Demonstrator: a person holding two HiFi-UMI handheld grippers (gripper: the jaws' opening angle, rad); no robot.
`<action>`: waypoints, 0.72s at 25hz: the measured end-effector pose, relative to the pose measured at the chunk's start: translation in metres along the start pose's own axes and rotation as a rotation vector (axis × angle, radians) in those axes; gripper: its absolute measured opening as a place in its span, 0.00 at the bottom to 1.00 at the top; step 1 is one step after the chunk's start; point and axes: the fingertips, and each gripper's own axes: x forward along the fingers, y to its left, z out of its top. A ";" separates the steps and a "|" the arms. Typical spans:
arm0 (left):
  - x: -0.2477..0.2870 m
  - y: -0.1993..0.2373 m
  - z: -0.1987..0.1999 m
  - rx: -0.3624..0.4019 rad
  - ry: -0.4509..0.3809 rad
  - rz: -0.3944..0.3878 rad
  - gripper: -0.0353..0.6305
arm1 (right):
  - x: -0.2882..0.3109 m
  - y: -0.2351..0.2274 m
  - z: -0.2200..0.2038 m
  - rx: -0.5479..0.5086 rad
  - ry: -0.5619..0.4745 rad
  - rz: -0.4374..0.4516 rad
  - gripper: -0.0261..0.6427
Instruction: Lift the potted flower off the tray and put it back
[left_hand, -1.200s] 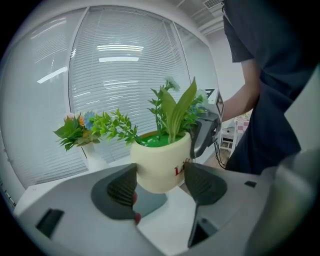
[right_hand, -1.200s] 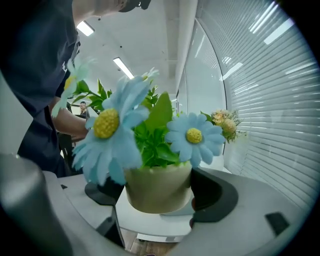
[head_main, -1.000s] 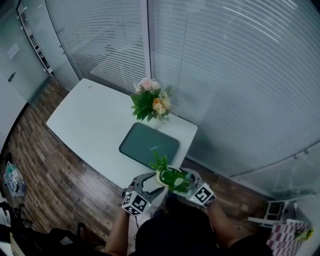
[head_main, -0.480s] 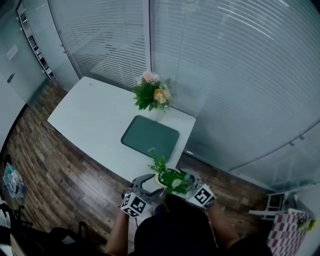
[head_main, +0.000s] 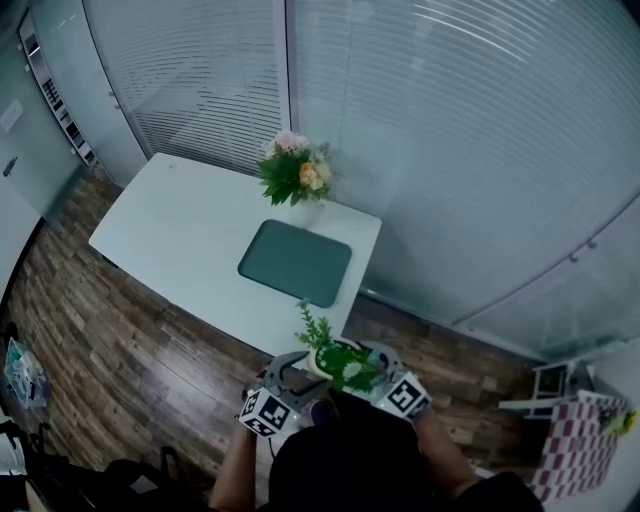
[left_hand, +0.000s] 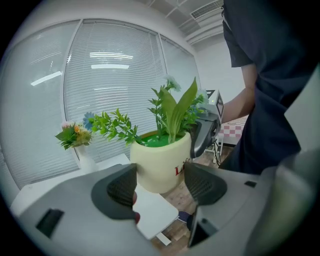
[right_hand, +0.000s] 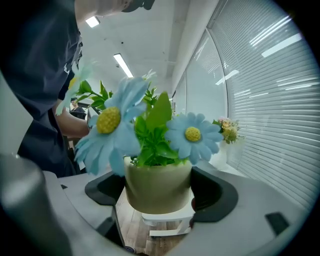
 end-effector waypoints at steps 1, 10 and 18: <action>-0.001 -0.002 0.000 0.002 -0.002 -0.001 0.49 | -0.001 0.002 -0.001 0.000 0.001 -0.001 0.64; -0.008 -0.004 -0.001 0.000 -0.010 0.013 0.49 | 0.001 0.008 0.003 -0.012 -0.020 0.015 0.64; -0.018 -0.013 -0.003 -0.026 -0.018 0.043 0.49 | -0.001 0.018 0.005 -0.027 -0.029 0.045 0.64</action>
